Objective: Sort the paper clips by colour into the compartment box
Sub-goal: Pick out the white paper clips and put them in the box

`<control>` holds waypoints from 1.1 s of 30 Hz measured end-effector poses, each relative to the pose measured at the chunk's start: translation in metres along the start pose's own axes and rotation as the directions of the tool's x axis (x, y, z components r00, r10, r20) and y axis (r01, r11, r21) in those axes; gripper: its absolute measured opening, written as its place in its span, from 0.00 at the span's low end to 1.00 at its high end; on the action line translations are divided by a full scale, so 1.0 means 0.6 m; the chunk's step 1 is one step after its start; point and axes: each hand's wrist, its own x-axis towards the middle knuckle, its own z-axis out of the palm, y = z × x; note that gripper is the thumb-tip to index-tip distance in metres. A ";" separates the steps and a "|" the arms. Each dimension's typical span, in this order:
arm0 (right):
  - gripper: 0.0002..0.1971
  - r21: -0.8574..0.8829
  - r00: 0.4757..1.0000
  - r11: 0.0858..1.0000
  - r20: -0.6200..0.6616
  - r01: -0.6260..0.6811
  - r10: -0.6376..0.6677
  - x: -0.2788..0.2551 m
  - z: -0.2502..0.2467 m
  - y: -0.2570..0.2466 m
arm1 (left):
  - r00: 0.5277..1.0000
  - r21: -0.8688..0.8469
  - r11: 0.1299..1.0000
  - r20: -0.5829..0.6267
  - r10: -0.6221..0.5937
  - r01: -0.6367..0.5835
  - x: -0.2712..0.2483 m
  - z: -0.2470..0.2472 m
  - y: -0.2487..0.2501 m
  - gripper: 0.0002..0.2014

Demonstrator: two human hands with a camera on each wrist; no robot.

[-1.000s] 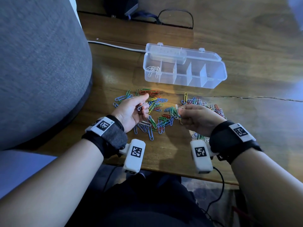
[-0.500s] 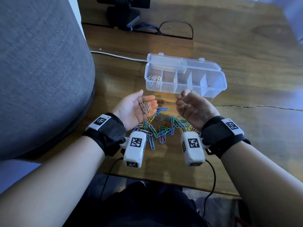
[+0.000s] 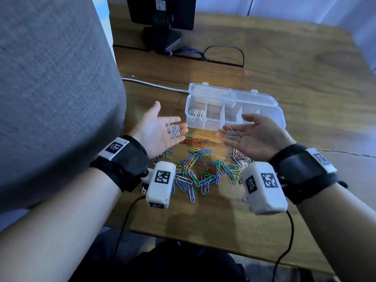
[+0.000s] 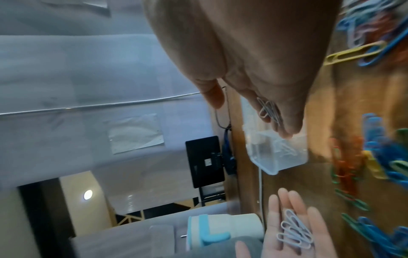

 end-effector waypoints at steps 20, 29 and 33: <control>0.14 -0.293 0.981 0.940 -0.030 0.173 -0.190 0.019 0.011 0.001 | 0.986 0.482 0.864 0.001 0.169 -0.149 -0.010 0.016 0.002 0.28; 0.09 -0.980 0.927 0.098 0.128 0.173 -0.353 0.010 -0.036 0.151 | 0.916 0.992 0.125 -0.037 0.401 -0.014 -0.082 -0.114 -0.077 0.06; 0.11 -0.958 0.889 -0.059 0.284 0.282 -0.359 0.024 -0.003 0.188 | 0.902 0.988 0.061 -0.157 0.402 0.145 -0.090 -0.130 -0.108 0.07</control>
